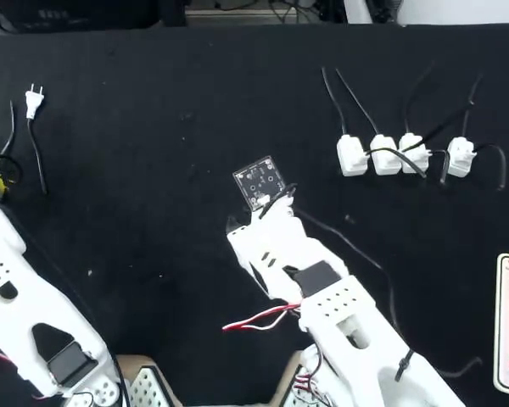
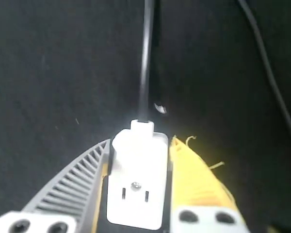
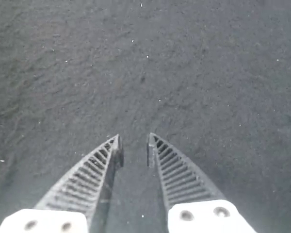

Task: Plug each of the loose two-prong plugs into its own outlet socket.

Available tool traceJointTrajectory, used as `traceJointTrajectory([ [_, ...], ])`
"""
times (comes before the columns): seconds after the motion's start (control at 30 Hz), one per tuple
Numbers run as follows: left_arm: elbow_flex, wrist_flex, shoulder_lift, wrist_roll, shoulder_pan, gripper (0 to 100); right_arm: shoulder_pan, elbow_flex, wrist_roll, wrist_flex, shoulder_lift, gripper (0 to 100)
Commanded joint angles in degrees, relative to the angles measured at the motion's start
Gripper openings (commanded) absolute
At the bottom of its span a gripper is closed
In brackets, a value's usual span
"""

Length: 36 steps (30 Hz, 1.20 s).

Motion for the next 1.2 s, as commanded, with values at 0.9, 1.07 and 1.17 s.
traceJointTrajectory([
  [0.9,48.4,22.0,-54.6,20.4,11.6,3,-0.4,-0.4,-0.3,-1.2,-1.6,7.8],
  [1.07,69.0,12.7,-71.6,27.2,26.2,3,4.5,-0.7,-0.6,-1.2,-1.7,7.8],
  [1.17,81.4,2.2,-79.2,30.9,34.2,3,7.4,-1.2,-0.8,-1.2,-1.7,7.8],
])
